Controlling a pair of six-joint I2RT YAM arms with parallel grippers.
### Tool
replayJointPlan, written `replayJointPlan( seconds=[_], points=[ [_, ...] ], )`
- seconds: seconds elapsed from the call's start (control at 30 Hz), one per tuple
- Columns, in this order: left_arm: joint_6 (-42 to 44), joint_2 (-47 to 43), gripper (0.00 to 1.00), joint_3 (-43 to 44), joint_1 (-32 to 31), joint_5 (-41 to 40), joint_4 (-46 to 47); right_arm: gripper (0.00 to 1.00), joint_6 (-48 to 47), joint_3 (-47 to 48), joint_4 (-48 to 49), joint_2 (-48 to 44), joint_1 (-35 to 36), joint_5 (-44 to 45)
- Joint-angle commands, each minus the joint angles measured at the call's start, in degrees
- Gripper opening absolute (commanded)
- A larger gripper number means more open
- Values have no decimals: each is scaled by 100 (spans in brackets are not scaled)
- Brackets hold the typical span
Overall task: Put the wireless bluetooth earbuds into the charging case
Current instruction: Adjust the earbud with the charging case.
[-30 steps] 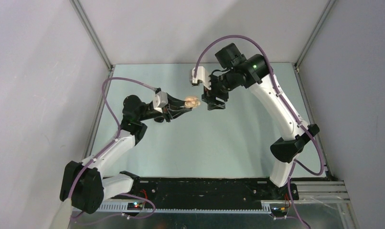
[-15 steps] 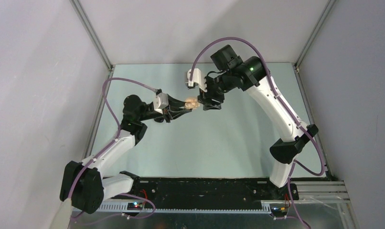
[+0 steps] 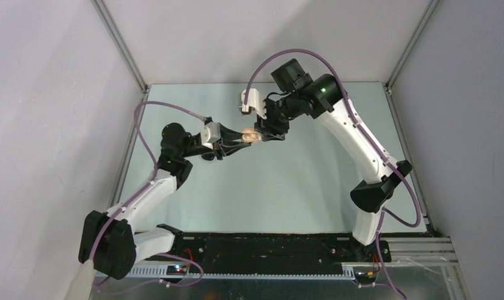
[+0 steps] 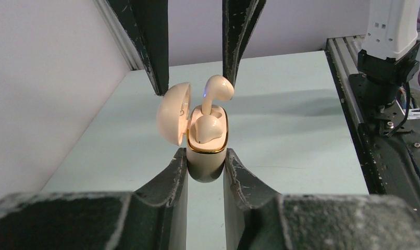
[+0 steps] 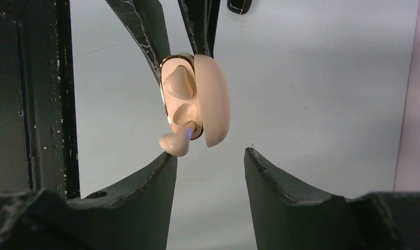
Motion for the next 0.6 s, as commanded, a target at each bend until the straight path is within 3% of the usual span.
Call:
replayJointPlan(
  seconds=[0.0,0.57],
  points=[
    [124,-4,0,246,1,86,116,54,119,207,261,48,113,12],
    [111,49,0,260,-18,4,79,58,345,374,-44,143,144,133]
  ],
)
